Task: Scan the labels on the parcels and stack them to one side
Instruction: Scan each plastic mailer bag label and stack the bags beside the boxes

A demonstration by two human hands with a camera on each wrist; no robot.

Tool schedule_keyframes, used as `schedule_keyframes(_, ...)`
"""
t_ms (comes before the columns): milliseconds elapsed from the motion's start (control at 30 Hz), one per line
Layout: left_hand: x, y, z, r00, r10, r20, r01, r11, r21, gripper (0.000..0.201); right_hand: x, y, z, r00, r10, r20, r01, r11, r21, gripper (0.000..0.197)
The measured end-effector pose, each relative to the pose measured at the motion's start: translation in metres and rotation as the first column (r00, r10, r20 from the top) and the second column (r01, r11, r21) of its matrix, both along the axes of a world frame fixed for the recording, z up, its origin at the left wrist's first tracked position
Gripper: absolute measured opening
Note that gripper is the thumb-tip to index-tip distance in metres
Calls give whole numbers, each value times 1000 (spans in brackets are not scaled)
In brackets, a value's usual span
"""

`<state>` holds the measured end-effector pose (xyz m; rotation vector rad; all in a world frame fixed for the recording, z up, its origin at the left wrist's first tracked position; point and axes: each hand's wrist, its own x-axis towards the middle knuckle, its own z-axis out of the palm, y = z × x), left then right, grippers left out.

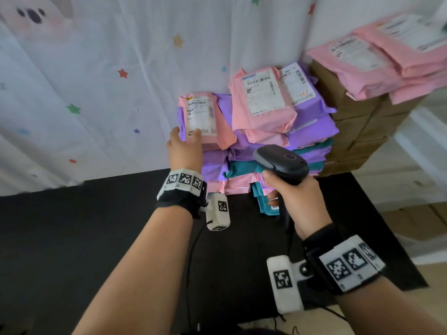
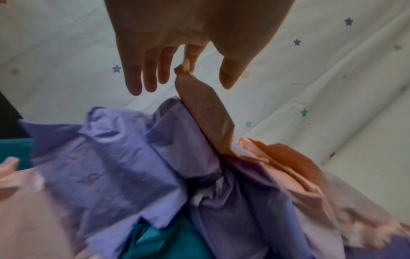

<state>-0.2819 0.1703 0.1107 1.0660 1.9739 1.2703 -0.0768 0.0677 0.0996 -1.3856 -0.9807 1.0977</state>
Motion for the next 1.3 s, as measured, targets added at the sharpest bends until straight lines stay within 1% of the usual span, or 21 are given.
schedule_keyframes(100, 6, -18, -9, 997, -66, 31, 65, 997, 38, 65, 2, -3, -6, 1000, -26, 10, 27, 1000, -17, 15)
schedule_keyframes(233, 10, -19, -12, 986, -121, 114, 116, 992, 51, 68, -3, -6, -14, 998, -57, 30, 59, 995, -76, 25)
schedule_keyframes(400, 6, -14, -10, 973, -139, 184, 133, 990, 41, 72, -3, -13, -24, 992, -104, 70, 114, 981, -160, 21)
schedule_keyframes(467, 5, -16, -10, 971, -143, 190, 136, 989, 52, 73, 3, -16, -31, 990, -113, 85, 127, 976, -176, 24)
schedule_keyframes(567, 5, -27, -12, 975, -110, 193, 94, 991, 91, 77, 17, -22, -43, 991, -102, 87, 120, 966, -228, 28)
schedule_keyframes(633, 5, -41, -18, 988, -50, 147, 38, 995, 88, 78, 28, -25, -51, 992, -86, 96, 110, 952, -287, 28)
schedule_keyframes(733, 8, -69, -37, 996, 40, 83, -46, 997, 70, 66, 50, -29, -65, 990, -81, 113, 113, 941, -318, 21)
schedule_keyframes(800, 15, -87, -53, 997, 44, 62, -44, 999, -2, 53, 69, -30, -74, 989, -61, 138, 105, 937, -334, 17)
schedule_keyframes(833, 22, -96, -63, 999, 12, 36, -10, 998, -65, 47, 80, -31, -79, 988, -46, 148, 96, 933, -348, 16)
schedule_keyframes(900, 41, -111, -83, 993, -112, -46, 99, 971, -219, 37, 105, -31, -90, 984, -16, 178, 84, 920, -383, 16)
schedule_keyframes(967, 68, -125, -101, 962, -263, -73, 220, 906, -362, 32, 132, -30, -102, 975, 17, 220, 80, 903, -422, 17)
schedule_keyframes(1033, 98, -138, -118, 918, -394, -44, 323, 809, -492, 26, 159, -29, -115, 963, 64, 262, 69, 881, -468, 18)
schedule_keyframes(1100, 126, -150, -134, 887, -463, 3, 379, 722, -579, 20, 185, -27, -129, 948, 111, 299, 59, 861, -506, 19)
schedule_keyframes(1133, 139, -156, -142, 881, -473, 19, 387, 695, -606, 19, 198, -25, -137, 942, 129, 309, 53, 853, -519, 21)
schedule_keyframes(1200, 163, -169, -155, 887, -461, 28, 367, 667, -648, 19, 221, -20, -151, 929, 167, 330, 45, 835, -549, 28)
schedule_keyframes(1300, 189, -194, -169, 922, -384, 48, 311, 661, -683, 13, 243, -13, -168, 904, 231, 360, 31, 804, -594, 41)
